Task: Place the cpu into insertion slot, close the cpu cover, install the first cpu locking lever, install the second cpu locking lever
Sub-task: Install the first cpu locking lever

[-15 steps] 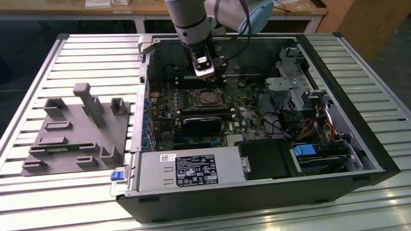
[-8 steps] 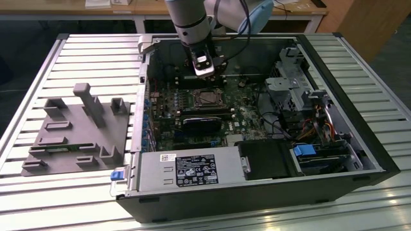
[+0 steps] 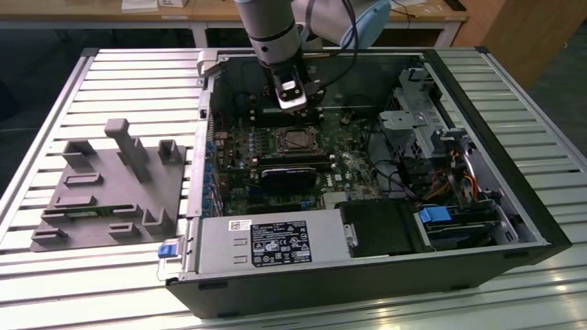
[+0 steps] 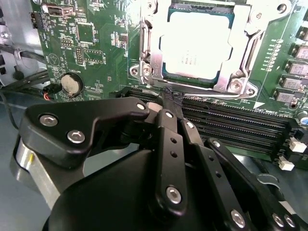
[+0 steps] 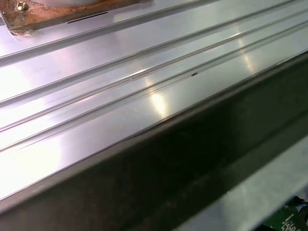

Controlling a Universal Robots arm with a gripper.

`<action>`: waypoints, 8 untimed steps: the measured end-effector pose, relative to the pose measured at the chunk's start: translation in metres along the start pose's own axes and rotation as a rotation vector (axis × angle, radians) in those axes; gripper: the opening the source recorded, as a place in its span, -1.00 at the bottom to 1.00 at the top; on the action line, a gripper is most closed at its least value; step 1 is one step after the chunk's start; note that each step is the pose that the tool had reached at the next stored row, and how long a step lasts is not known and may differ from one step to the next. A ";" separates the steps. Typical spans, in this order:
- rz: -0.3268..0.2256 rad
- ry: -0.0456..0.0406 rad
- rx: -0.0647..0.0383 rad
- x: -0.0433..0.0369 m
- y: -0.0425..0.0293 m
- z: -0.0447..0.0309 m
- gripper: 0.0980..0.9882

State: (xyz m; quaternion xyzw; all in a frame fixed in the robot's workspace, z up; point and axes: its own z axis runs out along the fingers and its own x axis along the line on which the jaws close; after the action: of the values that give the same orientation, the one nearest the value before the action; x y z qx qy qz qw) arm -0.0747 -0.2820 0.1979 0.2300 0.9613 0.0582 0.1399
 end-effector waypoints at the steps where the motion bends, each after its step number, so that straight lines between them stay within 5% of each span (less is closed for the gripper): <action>1: -0.005 0.0010 -0.001 0.0000 -0.0001 0.0001 -0.99; 8: -0.041 0.0077 -0.010 0.0002 -0.0002 0.0008 -0.99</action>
State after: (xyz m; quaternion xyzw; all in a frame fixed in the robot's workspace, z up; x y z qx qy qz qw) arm -0.0747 -0.2820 0.1970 0.2092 0.9661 0.0611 0.1385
